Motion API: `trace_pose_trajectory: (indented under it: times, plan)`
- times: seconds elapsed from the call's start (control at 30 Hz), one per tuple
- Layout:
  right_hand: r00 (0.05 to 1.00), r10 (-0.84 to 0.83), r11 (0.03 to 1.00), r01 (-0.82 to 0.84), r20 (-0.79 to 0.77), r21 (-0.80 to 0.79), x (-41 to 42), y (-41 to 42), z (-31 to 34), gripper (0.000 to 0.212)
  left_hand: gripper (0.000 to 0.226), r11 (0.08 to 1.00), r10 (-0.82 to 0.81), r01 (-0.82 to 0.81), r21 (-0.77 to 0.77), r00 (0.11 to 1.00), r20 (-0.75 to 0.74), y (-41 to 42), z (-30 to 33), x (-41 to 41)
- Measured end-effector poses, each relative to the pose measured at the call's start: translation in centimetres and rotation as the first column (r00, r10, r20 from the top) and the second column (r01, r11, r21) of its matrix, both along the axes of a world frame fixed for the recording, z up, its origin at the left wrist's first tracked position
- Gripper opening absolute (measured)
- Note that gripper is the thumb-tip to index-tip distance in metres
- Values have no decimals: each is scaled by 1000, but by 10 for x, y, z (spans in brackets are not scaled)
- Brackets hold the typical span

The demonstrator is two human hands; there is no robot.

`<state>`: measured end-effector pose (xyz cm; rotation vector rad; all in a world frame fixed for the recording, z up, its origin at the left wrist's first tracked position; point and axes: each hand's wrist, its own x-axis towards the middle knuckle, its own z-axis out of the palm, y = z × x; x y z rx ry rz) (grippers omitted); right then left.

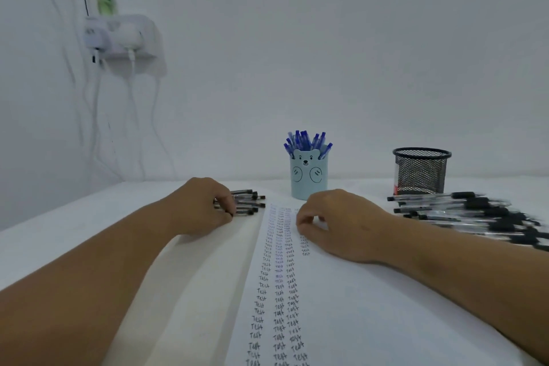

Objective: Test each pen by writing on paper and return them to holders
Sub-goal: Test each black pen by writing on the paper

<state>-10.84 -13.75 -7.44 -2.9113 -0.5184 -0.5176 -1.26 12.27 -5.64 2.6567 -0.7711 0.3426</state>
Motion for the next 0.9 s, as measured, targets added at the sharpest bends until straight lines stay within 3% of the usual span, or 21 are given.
trace_pose_trajectory:
  times: [0.23,0.4,0.47,0.5,0.57,0.6,0.67,0.73,0.9]
  plan:
    - [1000,12,1000,-12,-9,16,3,-1,-2,19,14,999,20,-18,-47,999,42,-3,-2,5]
    - [1000,18,1000,-18,-2,22,3,-2,-3,18,22,925,18,6,-379,998,60,-8,5,-6]
    - [1000,18,1000,-18,-2,19,3,-2,-3,17,20,786,-23,35,-618,999,28,-15,12,-15]
    - [1000,20,1000,-20,-3,18,3,-3,-3,17,21,654,-74,46,-755,997,-3,-20,16,-18]
    - [1000,28,999,-28,0,17,4,-3,-3,17,25,292,-247,28,-956,968,-46,-28,27,-26]
    - [999,32,999,-32,4,16,4,-3,-3,18,25,121,-328,3,-993,944,-37,-32,32,-29]
    - [999,35,999,-35,1,11,5,-4,-3,18,20,-117,-438,-77,-990,899,-18,-36,40,-36]
    - [999,36,999,-36,-10,9,5,-4,-3,18,14,-231,-507,-166,-959,861,-27,-39,43,-38]
    - [1000,15,999,-15,-16,38,4,-3,-3,19,16,-297,-554,-273,-915,830,-68,-43,40,-41]
